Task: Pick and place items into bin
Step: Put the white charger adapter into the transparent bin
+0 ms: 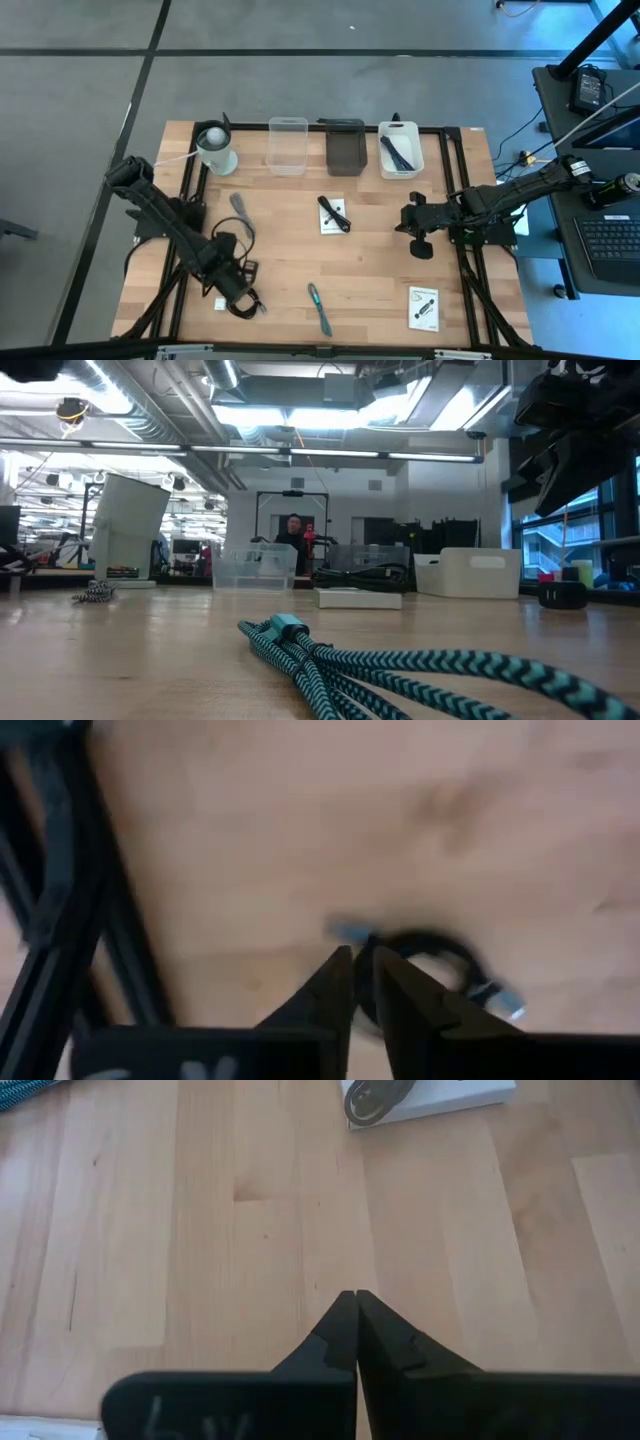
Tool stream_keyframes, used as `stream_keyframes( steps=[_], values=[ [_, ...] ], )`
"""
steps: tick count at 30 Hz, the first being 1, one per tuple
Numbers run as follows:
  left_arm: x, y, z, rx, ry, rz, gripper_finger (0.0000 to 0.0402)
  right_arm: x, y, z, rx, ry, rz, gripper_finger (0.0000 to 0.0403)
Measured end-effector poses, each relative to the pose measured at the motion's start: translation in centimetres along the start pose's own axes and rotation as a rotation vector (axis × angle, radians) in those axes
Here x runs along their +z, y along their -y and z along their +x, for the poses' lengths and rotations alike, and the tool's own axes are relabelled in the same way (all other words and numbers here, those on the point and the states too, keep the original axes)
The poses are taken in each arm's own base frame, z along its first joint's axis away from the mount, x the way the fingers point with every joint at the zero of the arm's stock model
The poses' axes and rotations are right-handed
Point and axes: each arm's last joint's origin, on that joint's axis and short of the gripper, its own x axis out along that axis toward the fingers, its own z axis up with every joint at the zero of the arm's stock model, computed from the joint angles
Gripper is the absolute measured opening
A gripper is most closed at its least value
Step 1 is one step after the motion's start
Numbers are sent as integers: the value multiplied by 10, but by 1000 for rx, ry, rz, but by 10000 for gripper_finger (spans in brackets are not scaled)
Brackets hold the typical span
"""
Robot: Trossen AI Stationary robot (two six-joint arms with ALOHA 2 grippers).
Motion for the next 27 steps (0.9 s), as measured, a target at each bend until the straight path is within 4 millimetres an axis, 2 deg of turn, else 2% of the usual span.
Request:
stream_keyframes(
  steps=[11, 17, 27],
  values=[
    [-47, 0, 26, 44, -143, 15, 132, 0, 0, 0, 0, 0, 3, 3],
    [-62, 0, 51, 145, -111, 16, 178, 2, 0, 0, 2, 13, 6, 3],
    [-71, 9, 77, 170, -87, 18, 192, 2, 0, 0, 5, 23, 10, 3]
  ],
)
